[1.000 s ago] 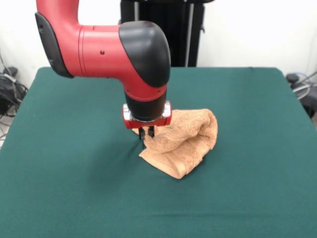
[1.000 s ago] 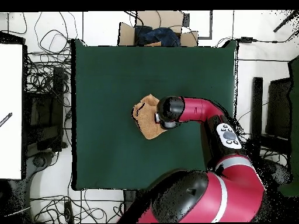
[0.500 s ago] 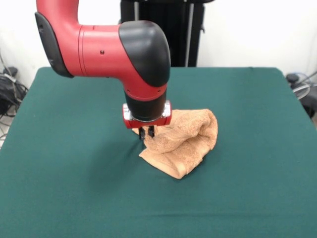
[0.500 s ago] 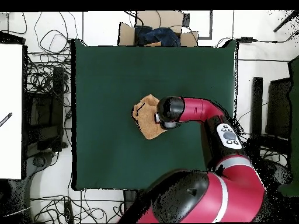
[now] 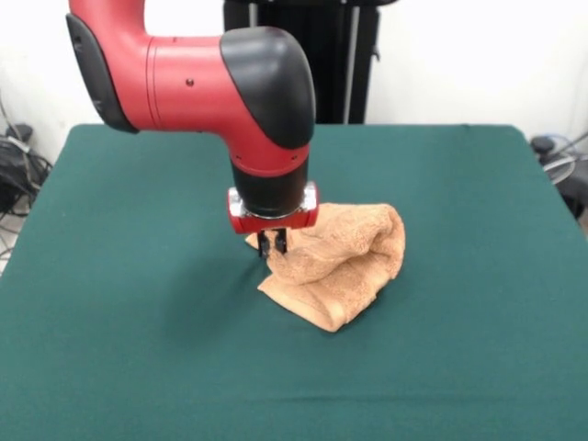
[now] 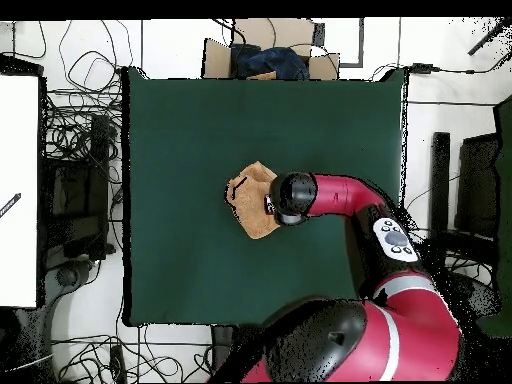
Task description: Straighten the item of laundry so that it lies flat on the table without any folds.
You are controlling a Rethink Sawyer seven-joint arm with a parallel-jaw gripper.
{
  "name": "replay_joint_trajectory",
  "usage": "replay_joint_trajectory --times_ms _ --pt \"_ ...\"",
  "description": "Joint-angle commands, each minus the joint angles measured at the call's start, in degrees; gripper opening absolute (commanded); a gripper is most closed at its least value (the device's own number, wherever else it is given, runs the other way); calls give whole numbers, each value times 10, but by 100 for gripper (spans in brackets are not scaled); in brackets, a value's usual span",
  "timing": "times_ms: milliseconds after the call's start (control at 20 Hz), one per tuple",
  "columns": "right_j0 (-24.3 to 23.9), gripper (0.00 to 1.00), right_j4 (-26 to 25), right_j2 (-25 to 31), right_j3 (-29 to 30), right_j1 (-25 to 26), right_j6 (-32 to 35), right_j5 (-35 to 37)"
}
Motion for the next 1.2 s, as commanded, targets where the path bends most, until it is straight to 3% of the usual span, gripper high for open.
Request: replay_joint_trajectory --times_ms 50,300,600,850,1200 --pt "-8 0 -32 21 82 -2 25 -103" --pt "-25 0 -3 48 130 -87 5 -76" --pt "-47 0 23 81 143 -102 -16 -39" --pt "-63 0 42 105 155 -161 -44 20" --pt "-94 0 48 137 116 -134 -92 82"
